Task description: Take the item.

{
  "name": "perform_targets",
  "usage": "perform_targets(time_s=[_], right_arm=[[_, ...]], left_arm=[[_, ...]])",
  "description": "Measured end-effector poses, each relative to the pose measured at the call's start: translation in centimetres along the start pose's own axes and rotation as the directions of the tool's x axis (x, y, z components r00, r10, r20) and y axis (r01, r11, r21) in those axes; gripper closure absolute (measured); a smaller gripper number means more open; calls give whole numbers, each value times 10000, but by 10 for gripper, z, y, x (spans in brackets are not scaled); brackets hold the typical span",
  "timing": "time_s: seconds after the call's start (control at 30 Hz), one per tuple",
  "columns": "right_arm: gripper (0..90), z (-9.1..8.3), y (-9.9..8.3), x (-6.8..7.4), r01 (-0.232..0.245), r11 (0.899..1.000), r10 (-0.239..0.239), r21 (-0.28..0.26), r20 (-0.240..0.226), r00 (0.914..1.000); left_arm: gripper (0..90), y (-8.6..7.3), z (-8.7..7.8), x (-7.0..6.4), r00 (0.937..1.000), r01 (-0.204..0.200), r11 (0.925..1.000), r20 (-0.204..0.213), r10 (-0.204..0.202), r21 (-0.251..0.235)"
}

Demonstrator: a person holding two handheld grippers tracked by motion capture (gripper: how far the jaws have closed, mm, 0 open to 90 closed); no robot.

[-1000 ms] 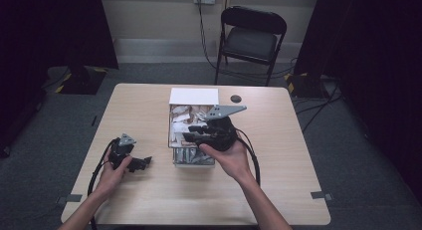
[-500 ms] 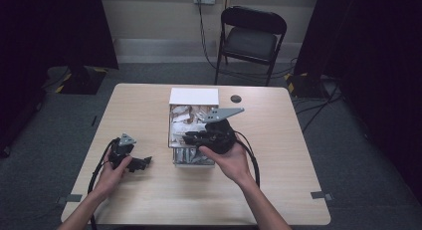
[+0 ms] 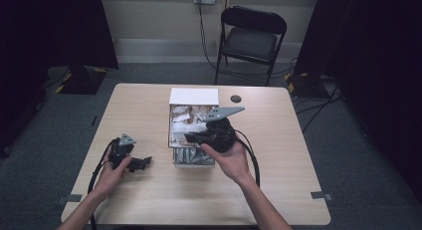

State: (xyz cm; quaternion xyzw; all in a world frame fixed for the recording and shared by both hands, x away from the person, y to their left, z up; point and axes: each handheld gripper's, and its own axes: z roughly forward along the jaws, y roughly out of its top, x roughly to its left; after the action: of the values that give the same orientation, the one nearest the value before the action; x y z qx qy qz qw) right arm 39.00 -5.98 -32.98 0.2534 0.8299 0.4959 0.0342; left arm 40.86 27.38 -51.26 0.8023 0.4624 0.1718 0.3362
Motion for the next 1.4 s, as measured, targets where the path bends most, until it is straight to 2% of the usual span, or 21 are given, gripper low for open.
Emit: perform_targets(time_s=[0.1, 0.27, 0.7, 1.4], right_arm=[[900, 0, 1, -2, -111, 9999, 110, -103, -57, 9999], [900, -2, 2, -1, -32, 9998, 31, -213, -40, 10000], [900, -21, 4, -5, -220, 9950, 232, -978, 109, 9997], [900, -44, 9, -3, -33, 9883, 85, -1524, 335, 9994]], left_arm=[[0, -1, -1, 0, 10000, 21, 10000, 10, -21, -14], [0, -1, -1, 0, 10000, -16, 10000, 21, 16, -3], [0, -1, -1, 0, 10000, 1, 10000, 7, -1, -29], [0, -1, -1, 0, 10000, 1, 10000, 9, -1, -18]])
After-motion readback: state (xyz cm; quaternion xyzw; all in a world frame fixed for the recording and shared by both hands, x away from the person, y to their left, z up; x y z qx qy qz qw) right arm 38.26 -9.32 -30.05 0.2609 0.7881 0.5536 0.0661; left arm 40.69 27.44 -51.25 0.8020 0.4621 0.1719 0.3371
